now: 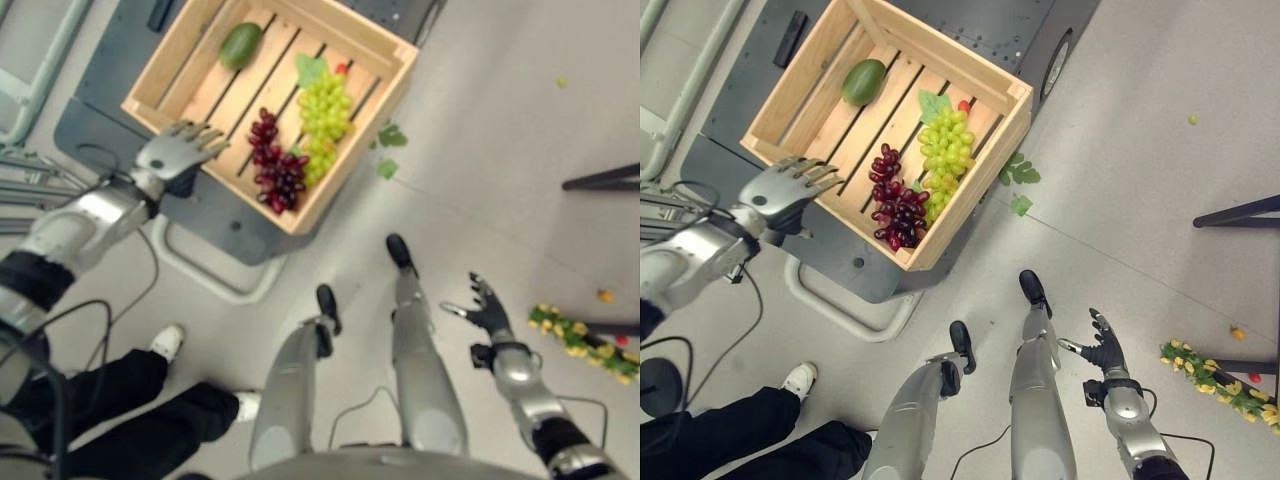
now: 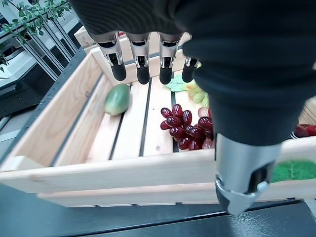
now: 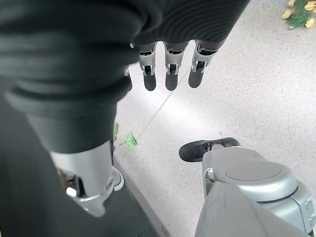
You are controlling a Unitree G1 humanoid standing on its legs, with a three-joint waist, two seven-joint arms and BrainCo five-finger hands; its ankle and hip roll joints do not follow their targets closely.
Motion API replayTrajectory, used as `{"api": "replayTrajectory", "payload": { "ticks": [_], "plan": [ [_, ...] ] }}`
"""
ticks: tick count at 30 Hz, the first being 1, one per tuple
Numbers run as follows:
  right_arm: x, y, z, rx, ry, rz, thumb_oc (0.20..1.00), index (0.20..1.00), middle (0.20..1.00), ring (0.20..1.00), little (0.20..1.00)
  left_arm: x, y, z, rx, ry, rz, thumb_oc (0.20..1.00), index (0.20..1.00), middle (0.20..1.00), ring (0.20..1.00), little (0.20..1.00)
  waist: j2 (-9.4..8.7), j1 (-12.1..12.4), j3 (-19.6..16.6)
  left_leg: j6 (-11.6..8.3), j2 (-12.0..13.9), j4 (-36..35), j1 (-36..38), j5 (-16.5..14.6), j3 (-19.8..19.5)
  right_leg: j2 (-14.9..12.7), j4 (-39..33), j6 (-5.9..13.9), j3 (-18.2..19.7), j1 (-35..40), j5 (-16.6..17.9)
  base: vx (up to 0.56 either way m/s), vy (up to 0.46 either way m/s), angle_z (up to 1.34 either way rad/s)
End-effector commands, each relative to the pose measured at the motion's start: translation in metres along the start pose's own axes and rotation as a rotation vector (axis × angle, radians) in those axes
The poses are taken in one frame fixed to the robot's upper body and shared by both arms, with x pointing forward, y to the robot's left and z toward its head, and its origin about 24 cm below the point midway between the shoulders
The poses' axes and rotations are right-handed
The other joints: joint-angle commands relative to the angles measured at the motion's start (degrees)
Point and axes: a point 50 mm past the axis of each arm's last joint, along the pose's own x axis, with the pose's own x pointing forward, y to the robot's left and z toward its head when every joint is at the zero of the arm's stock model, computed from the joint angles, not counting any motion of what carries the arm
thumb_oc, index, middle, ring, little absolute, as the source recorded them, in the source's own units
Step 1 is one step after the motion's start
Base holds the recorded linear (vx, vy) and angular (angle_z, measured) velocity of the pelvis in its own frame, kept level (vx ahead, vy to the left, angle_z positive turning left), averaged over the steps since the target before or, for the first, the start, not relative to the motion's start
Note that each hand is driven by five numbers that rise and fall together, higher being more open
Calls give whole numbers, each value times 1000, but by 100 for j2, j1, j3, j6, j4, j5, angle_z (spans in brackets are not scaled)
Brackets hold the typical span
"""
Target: Pick up the fruits from the basket on one side to the basket on the other side
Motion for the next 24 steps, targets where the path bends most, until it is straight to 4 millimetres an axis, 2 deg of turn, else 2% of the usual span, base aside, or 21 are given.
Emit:
{"api": "replayTrajectory", "payload": {
  "ticks": [1, 7, 11, 19, 24],
  "plan": [
    [-6, -12, 4, -45, -50, -9, 1000, 1000, 1000, 1000, 1000, -4, 28, -34, 96, 106, 94, 1000, 1000, 1000, 1000, 1000, 39, -87, -50, -253, -8, -874, -232, 728, -31, -24, -222, 98, -186, 393, -479, -3, 27, -3],
    [-5, -10, 3, -37, -41, -14, 1000, 1000, 1000, 1000, 1000, 8, 38, -23, 80, 64, 124, 1000, 1000, 1000, 1000, 1000, 97, -113, -36, -266, -9, -942, -233, 788, 20, -33, -270, 106, -125, 356, -445, -3, 9, -2],
    [-6, -11, 2, -40, -39, -15, 1000, 1000, 1000, 1000, 1000, 5, 46, -19, 70, 29, 148, 1000, 1000, 1000, 1000, 1000, 196, -94, -69, -266, -11, -991, -173, 785, 51, -27, -307, 100, -94, 380, -460, 33, 19, -7],
    [-8, -15, 4, -49, -49, -19, 1000, 1000, 1000, 1000, 1000, 3, 42, -15, 52, 15, 142, 1000, 1000, 1000, 1000, 1000, 325, -125, -139, -270, 9, -1105, -109, 819, 102, -20, -350, 89, -84, 388, -471, 26, -4, -9],
    [-8, -17, 6, -48, -65, -27, 1000, 1000, 1000, 1000, 1000, 3, 38, -12, 63, 3, 127, 1000, 1000, 1000, 1000, 1000, 404, -132, -125, -264, 22, -1068, -97, 731, 130, 6, -331, 92, -67, 388, -516, 31, -3, -5]
  ]
}}
